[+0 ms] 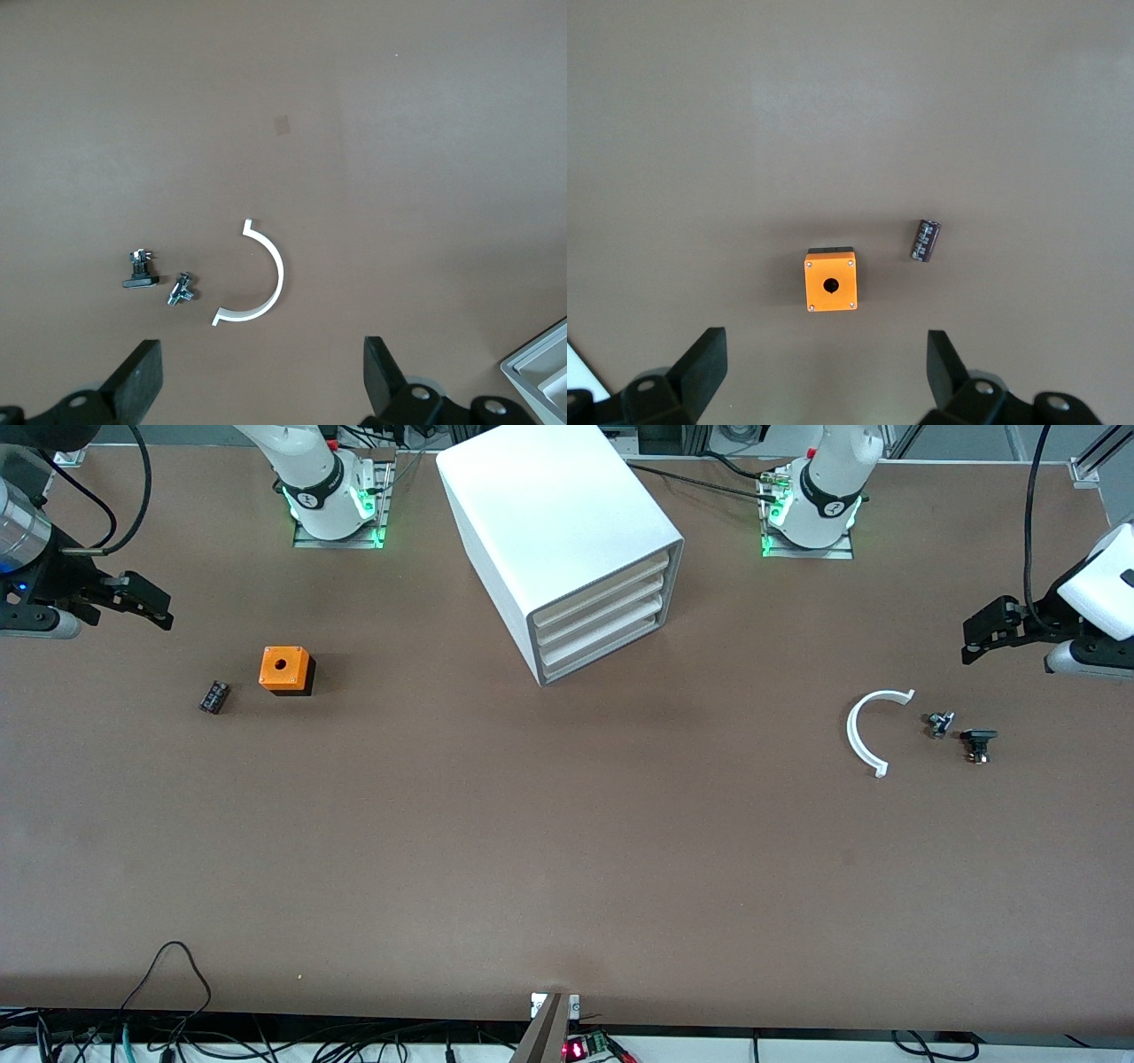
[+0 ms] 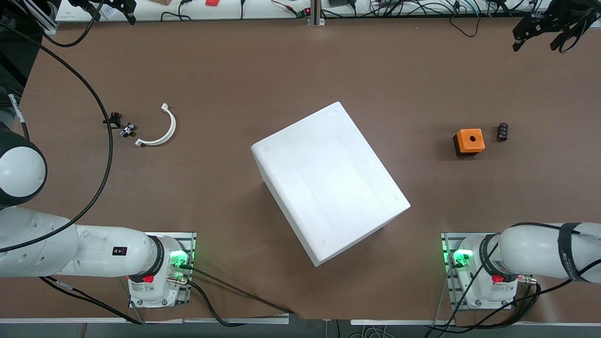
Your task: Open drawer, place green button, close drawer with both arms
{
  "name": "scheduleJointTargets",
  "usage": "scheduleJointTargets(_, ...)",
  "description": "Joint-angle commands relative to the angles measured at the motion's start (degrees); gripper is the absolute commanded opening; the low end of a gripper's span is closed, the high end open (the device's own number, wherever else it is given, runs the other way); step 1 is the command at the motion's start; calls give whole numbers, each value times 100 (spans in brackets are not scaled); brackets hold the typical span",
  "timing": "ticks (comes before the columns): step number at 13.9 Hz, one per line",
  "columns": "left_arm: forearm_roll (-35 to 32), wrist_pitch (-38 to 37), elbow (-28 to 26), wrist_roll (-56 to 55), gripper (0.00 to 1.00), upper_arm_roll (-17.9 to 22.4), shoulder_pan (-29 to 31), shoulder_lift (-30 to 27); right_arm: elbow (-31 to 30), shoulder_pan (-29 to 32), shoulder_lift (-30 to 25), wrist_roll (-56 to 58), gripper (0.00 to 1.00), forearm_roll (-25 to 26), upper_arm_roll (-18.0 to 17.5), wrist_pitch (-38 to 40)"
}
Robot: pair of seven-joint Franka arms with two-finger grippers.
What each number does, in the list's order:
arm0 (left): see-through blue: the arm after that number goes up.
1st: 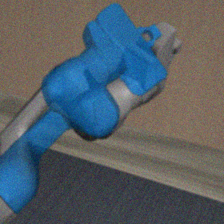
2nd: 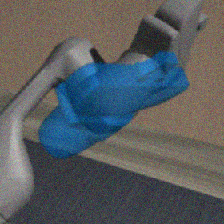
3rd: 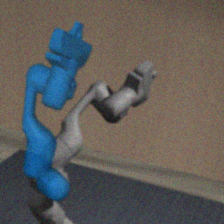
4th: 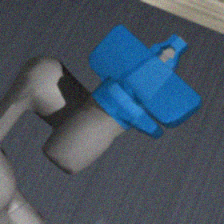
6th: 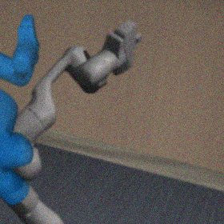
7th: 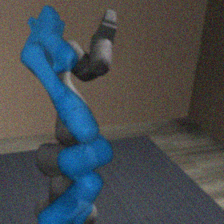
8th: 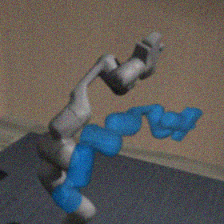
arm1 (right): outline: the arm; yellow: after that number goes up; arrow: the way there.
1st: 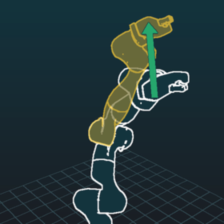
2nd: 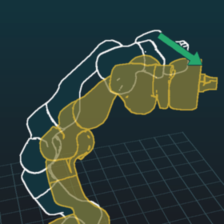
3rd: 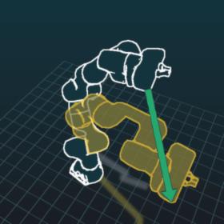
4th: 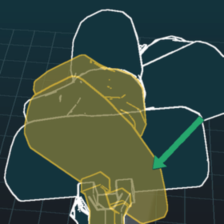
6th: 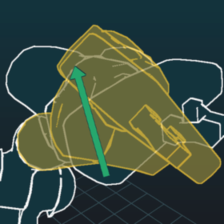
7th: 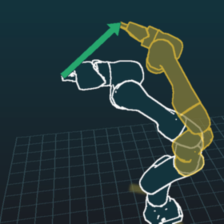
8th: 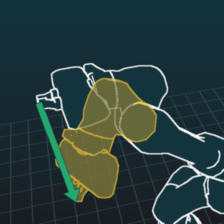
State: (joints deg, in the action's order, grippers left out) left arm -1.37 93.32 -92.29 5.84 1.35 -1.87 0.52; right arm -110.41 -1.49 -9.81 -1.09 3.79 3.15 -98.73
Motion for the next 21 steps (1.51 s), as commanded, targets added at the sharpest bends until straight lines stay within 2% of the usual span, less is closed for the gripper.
scheduleJointTargets(1,67,-156,167,136,100,14,55,80,-51,8,-65,21,100,-89,19,-41)
scheduleJointTargets(21,58,-314,229,154,100,-100,99,80,37,0,-30,38,100,-80,10,-14)
